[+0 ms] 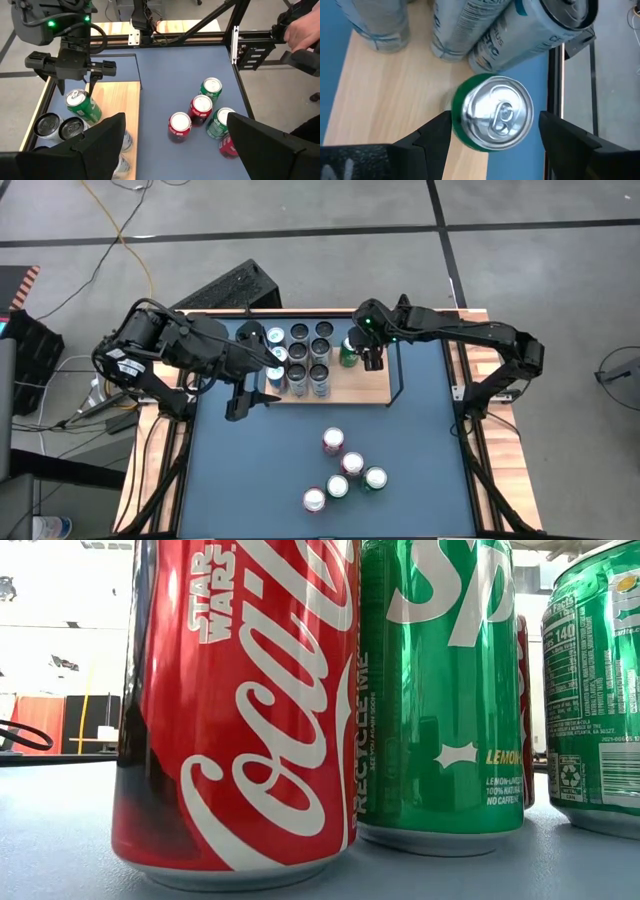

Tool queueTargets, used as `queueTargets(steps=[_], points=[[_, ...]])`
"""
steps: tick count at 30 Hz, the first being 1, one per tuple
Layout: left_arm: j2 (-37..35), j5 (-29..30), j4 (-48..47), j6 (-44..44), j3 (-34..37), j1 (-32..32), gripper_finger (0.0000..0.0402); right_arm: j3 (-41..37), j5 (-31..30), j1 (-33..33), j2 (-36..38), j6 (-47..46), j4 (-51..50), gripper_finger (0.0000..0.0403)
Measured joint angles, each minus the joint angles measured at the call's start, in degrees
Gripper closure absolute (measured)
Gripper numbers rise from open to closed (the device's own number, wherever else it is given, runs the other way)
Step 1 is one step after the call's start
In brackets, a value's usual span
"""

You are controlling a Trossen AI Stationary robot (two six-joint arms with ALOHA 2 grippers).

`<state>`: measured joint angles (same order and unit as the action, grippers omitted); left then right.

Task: Place canned beverage on shelf
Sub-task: Put the left green soda can on the shelf

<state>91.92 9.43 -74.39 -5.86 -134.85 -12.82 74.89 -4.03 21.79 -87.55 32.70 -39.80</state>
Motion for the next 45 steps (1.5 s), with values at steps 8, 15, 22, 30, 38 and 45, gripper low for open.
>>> queueTargets(steps=[8,15,22,30,38,45], points=[[0.00,-0.01,0.04,0.01,0.02,0.00,0.0068,0.01,1.13,0.17,-1.12,-1.62,-0.79,0.0121],[0.00,-0.02,0.07,-0.49,0.02,0.00,0.0068,0.22,0.75,-0.38,-2.93,-2.73,-0.83,0.0121],[0.00,-0.02,0.09,-0.77,0.02,0.00,0.0068,0.16,-1.08,-1.13,-2.84,-7.80,-0.76,0.0121],[0.02,0.00,0.09,-0.71,0.02,0.00,0.0068,0.02,-7.06,-2.98,-2.92,-13.35,-0.69,0.0121],[0.01,1.60,0.13,-0.67,0.02,-0.01,0.0068,-0.02,-8.46,-5.45,-2.93,-14.08,-0.39,0.0121],[0.02,1.92,0.90,-0.66,0.04,-0.02,0.0068,0.92,-9.62,-5.57,-3.02,-14.91,-0.63,0.0121]])
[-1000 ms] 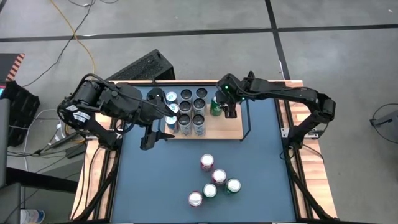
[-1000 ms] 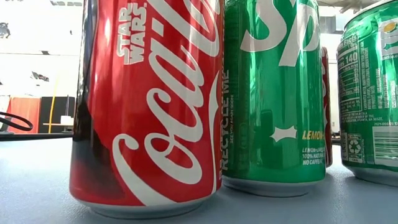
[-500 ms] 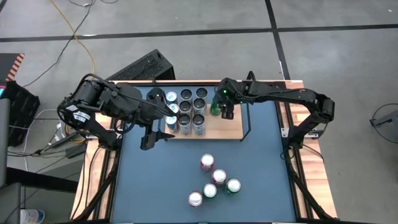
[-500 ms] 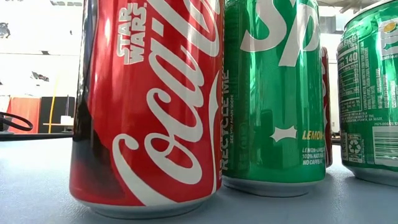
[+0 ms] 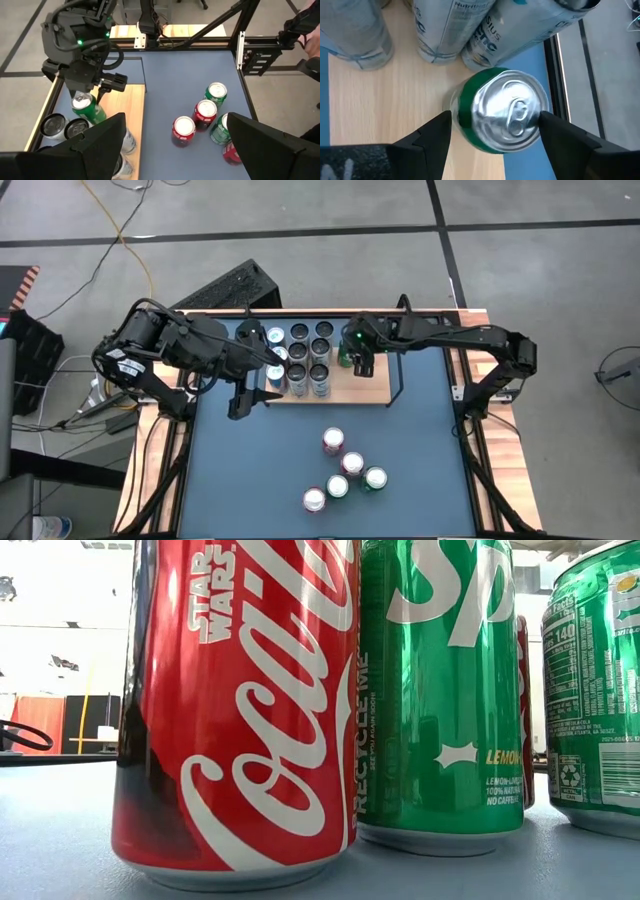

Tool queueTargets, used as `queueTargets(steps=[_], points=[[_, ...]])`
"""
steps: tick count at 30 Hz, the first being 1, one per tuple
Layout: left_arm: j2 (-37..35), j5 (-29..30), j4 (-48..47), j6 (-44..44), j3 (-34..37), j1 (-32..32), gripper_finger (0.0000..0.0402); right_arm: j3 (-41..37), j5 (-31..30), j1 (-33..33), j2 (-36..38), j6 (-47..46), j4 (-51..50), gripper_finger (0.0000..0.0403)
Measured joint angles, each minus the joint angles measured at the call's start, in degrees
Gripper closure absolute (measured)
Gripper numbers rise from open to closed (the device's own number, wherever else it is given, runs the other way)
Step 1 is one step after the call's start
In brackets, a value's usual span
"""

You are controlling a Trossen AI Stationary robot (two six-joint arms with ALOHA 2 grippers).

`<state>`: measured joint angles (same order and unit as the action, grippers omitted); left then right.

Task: Place canned beverage on shelf
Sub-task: Put the left green soda can on the shelf

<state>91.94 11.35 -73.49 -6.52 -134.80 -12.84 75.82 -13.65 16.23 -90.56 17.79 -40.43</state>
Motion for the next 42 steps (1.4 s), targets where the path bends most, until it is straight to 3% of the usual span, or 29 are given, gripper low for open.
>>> queueTargets(steps=[10,17,22,32,42], points=[[-0.01,0.04,0.04,-0.23,0.00,0.01,0.0068,4.81,0.87,0.11,0.54,0.44,-0.80,0.0121],[0.00,0.04,0.00,-0.94,0.00,0.01,0.0068,5.11,13.16,4.53,0.70,3.79,-3.40,0.0121],[0.00,0.04,-0.05,-1.00,0.00,0.02,0.0068,5.11,11.15,6.19,0.16,7.57,-3.21,0.0121],[0.00,0.04,-0.09,-1.31,0.00,0.00,0.0068,5.11,15.48,8.02,0.26,8.16,-3.31,0.0121],[0.00,0.03,-0.10,-1.29,0.00,0.00,0.0068,5.11,15.39,7.95,0.26,7.00,-2.84,0.0121]])
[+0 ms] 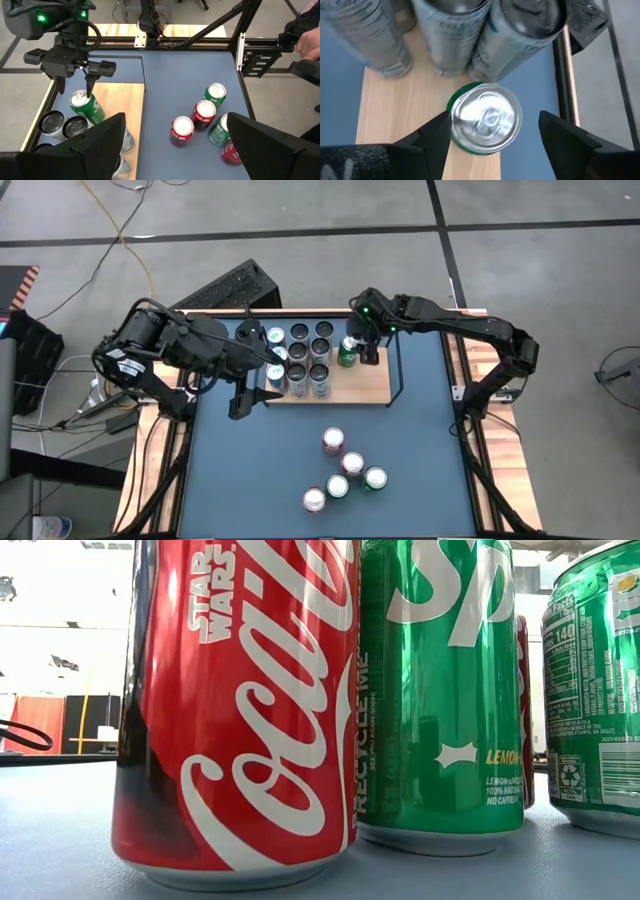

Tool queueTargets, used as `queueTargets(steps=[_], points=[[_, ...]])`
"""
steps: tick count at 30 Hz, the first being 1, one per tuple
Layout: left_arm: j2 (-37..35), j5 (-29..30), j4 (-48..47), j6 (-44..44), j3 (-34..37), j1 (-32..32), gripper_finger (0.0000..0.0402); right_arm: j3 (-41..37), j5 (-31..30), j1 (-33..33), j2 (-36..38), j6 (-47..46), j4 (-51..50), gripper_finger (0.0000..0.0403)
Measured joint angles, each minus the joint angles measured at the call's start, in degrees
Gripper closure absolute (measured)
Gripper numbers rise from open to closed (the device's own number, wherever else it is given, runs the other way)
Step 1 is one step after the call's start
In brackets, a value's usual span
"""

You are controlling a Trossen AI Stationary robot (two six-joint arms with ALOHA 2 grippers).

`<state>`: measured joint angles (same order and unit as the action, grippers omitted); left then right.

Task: Place canned beverage on shelf
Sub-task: Put the left green soda can on the shelf

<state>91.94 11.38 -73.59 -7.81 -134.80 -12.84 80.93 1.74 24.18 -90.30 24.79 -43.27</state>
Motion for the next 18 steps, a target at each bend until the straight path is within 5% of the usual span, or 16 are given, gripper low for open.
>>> queueTargets(steps=[18], points=[[0.00,0.02,0.05,-0.53,0.00,0.02,0.0068,-0.45,-2.05,-0.41,0.07,0.82,-1.11,0.0121]])
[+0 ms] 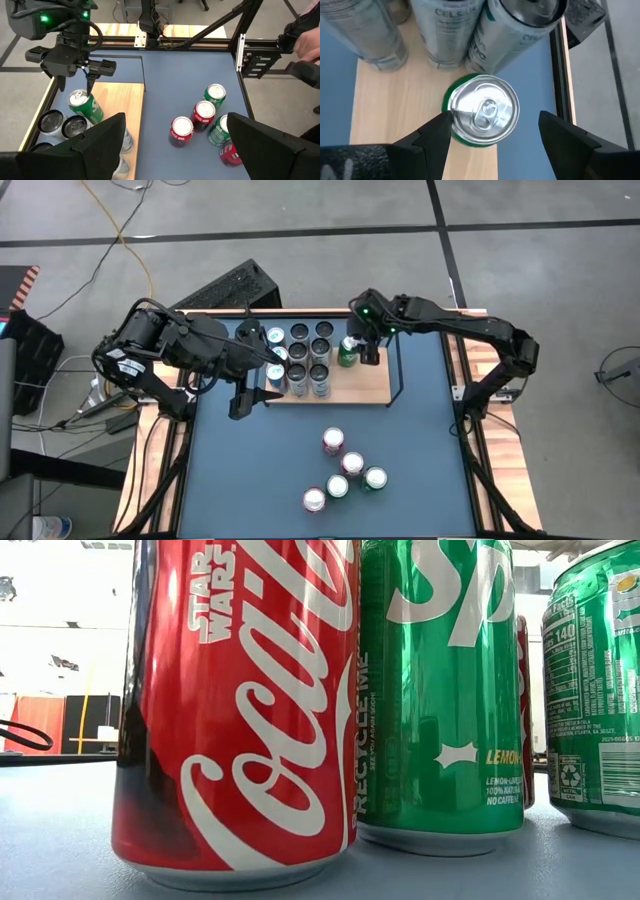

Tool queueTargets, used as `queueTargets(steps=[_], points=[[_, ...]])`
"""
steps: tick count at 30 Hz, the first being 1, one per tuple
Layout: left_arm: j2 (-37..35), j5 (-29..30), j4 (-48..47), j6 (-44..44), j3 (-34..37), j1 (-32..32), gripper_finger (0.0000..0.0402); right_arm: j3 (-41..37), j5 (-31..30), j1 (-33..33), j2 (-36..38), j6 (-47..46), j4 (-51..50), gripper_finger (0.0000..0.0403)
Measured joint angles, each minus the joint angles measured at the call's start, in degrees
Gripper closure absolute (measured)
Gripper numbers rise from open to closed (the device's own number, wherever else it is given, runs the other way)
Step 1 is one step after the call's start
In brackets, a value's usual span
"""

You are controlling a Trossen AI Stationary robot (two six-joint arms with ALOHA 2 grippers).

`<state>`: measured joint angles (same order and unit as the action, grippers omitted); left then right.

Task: Place canned beverage on shelf
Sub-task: Put the left green soda can on the shelf

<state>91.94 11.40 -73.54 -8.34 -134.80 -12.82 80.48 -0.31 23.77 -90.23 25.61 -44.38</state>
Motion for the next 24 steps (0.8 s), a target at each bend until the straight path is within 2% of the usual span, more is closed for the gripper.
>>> queueTargets(steps=[6,24], points=[[0.02,0.01,0.02,-0.48,0.00,-0.01,0.0068,-2.36,-0.70,-0.06,-0.18,0.39,0.86,0.0121],[0.02,1.73,0.09,0.53,0.00,-0.02,0.0068,-2.39,-1.31,-0.11,-0.02,-0.58,5.30,0.0121]])
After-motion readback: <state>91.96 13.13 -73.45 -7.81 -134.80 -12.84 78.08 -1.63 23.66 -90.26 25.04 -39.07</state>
